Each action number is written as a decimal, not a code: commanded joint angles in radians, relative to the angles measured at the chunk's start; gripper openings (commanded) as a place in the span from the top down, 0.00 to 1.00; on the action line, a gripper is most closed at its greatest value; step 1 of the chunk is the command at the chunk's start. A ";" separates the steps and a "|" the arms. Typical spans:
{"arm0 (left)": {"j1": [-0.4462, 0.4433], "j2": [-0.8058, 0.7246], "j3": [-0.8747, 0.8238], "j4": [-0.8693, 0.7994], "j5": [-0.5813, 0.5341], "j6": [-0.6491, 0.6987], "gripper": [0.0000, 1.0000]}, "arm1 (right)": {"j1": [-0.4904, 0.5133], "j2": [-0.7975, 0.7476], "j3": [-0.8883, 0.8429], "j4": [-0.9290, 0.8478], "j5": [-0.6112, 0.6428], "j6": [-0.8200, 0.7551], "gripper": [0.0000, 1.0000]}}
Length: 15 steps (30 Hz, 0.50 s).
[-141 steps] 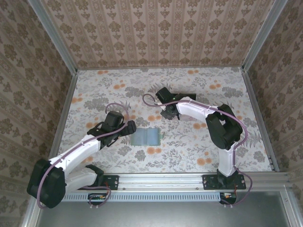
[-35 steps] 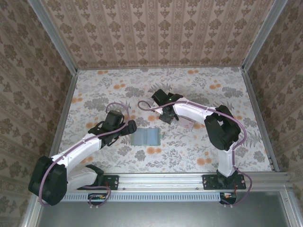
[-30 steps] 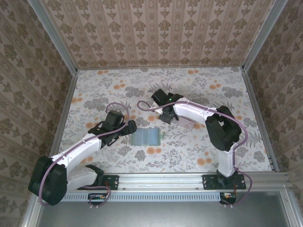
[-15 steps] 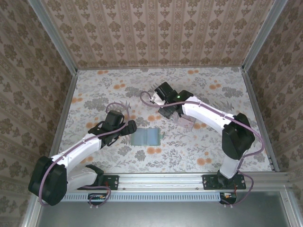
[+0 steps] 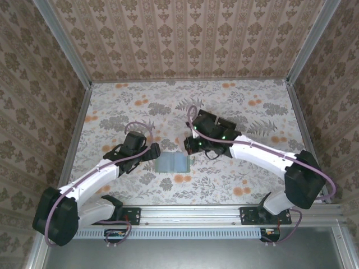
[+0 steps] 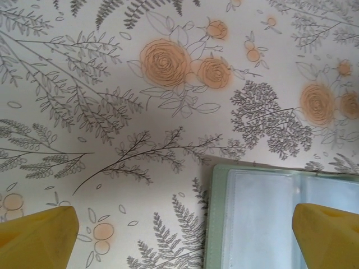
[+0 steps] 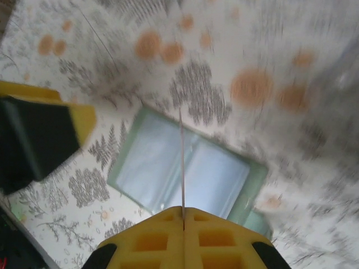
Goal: Put the credit cards into the card holder
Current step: Move the card holder to the center of the table.
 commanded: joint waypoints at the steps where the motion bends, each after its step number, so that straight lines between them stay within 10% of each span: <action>1: 0.009 -0.010 -0.010 -0.048 -0.039 0.032 0.00 | 0.017 0.016 -0.106 0.259 -0.071 0.319 1.00; 15: 0.008 0.017 -0.009 -0.037 -0.037 0.052 0.00 | 0.061 0.134 -0.209 0.506 -0.076 0.502 1.00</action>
